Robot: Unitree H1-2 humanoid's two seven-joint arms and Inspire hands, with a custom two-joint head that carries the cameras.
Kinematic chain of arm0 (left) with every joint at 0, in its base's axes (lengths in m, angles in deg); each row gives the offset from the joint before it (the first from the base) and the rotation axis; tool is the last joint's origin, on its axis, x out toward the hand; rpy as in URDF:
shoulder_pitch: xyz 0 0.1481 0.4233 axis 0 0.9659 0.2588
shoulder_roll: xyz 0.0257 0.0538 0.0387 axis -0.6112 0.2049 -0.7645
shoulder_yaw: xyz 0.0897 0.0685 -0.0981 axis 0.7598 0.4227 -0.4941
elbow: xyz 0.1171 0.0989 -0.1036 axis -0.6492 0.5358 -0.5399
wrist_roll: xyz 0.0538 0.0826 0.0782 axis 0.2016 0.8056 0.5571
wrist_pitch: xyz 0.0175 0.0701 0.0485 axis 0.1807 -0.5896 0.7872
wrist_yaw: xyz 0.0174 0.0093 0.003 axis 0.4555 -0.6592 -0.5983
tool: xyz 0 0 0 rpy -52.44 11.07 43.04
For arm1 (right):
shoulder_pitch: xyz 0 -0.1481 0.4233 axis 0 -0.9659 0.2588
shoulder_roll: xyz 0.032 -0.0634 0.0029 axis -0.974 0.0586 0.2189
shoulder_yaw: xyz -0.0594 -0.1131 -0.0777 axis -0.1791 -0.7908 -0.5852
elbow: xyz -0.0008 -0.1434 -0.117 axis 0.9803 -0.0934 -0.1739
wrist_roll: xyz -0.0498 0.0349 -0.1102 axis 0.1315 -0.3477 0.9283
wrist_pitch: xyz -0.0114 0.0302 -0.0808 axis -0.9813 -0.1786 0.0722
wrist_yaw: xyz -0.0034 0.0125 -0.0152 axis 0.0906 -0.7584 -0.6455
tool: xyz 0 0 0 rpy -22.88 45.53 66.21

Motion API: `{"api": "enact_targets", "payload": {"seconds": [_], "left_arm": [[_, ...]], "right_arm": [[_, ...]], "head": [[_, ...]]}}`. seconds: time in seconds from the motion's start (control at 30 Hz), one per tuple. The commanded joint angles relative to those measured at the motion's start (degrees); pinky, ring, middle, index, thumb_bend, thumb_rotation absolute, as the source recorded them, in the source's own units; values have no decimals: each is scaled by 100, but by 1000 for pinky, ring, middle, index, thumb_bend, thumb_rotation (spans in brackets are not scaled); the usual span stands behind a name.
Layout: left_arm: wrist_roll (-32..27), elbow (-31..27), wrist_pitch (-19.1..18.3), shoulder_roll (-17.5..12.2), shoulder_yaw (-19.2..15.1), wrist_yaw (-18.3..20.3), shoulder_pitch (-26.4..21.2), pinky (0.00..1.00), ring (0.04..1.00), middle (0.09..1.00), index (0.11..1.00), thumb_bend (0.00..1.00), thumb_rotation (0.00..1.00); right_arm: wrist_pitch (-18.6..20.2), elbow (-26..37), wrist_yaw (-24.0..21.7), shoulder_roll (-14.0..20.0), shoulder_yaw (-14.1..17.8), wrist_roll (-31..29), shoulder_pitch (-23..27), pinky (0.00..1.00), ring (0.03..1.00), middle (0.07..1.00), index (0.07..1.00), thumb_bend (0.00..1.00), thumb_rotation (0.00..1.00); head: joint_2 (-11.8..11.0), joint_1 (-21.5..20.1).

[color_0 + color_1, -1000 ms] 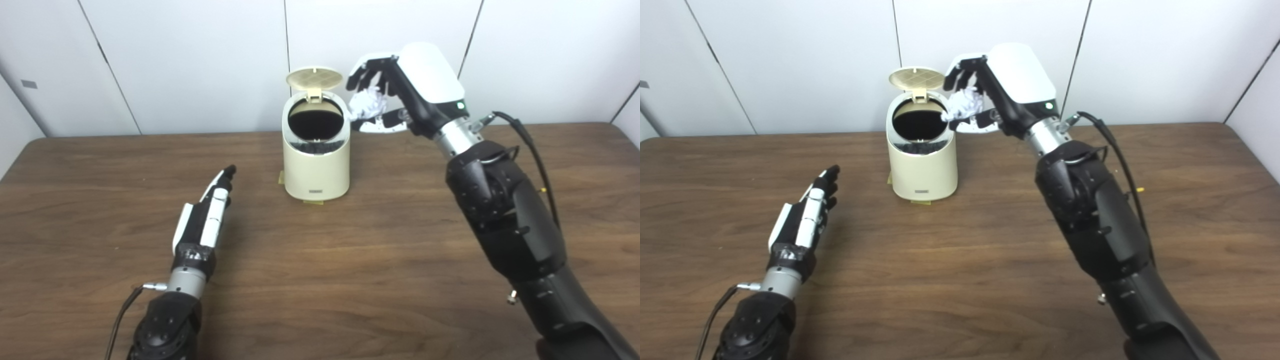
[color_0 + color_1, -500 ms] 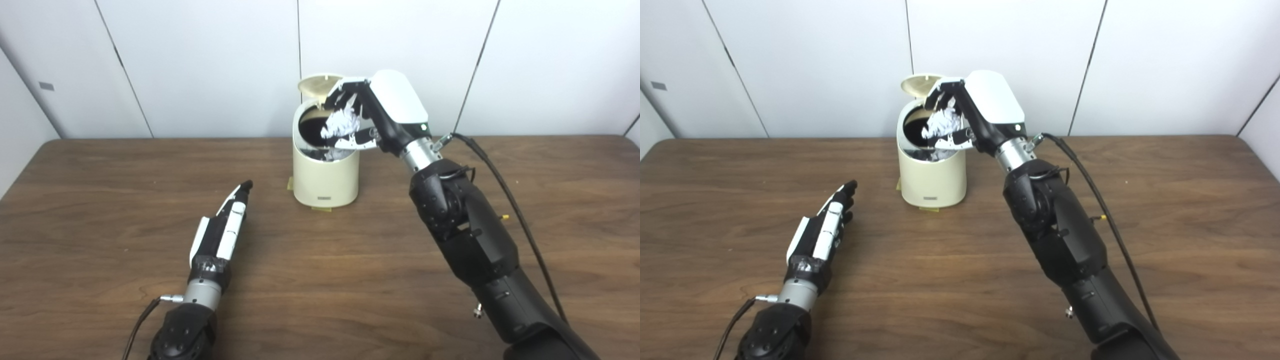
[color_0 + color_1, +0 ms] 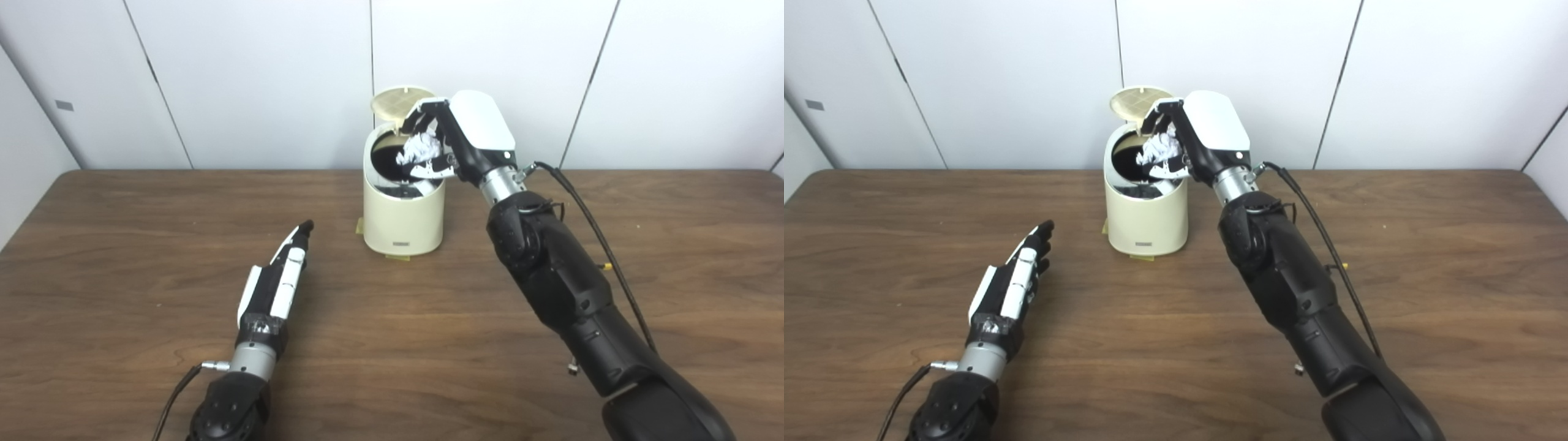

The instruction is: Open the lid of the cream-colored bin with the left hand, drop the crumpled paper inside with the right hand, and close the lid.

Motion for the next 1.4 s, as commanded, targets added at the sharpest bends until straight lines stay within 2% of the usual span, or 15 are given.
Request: {"api": "enact_targets", "payload": {"seconds": [0.0,0.13,0.2,0.3,0.4,0.47,0.53,0.57,0.67,0.97,1.13,1.37], "left_arm": [[78,-163,189,10,23,-47,-94,1000,1000,984,968,567,928],[112,-147,199,-17,49,-44,-85,1000,1000,986,970,573,926],[128,-158,197,-19,63,-48,-78,1000,1000,986,971,572,923],[164,-171,195,-12,80,-62,-80,1000,1000,983,970,578,916],[181,-176,203,1,75,-50,-83,1000,1000,984,970,572,903],[204,-173,214,1,76,-51,-83,1000,1000,983,970,572,901],[205,-174,201,8,70,-54,-82,1000,1000,982,968,576,896],[195,-172,191,16,64,-56,-83,1000,1000,985,970,578,893],[191,-153,217,22,60,-55,-85,1000,1000,984,967,570,893],[255,-141,207,31,83,-75,-99,1000,1000,980,966,568,882],[272,-110,228,20,88,-73,-117,1000,1000,980,962,577,871],[195,-107,219,48,40,-77,-136,1000,998,978,959,561,837]], "right_arm": [[-47,34,181,43,97,-87,313,309,384,510,526,493,0],[-2,-4,253,0,99,-173,282,327,384,507,527,494,0],[49,29,217,-14,90,-209,261,388,388,498,545,497,0],[105,60,111,6,47,-226,256,425,402,501,558,500,0],[241,69,45,4,15,-182,257,475,409,506,540,513,0],[332,101,-38,18,-12,-164,252,452,412,516,530,515,0],[393,137,-104,27,-29,-177,238,439,489,494,508,526,2],[416,161,-138,33,-34,-189,226,437,514,561,500,524,82],[478,213,-203,38,-34,-199,192,424,528,610,494,523,130],[625,282,-317,69,-36,-193,155,448,538,623,494,522,135],[570,248,-313,55,-20,-235,167,454,540,616,493,523,136],[609,312,-354,70,-75,-170,167,426,537,630,494,523,140]], "head": [[7,1],[15,2],[22,4],[31,6],[34,13],[43,9],[43,6],[52,8],[53,-12],[55,-8],[47,-7],[45,-2]]}}
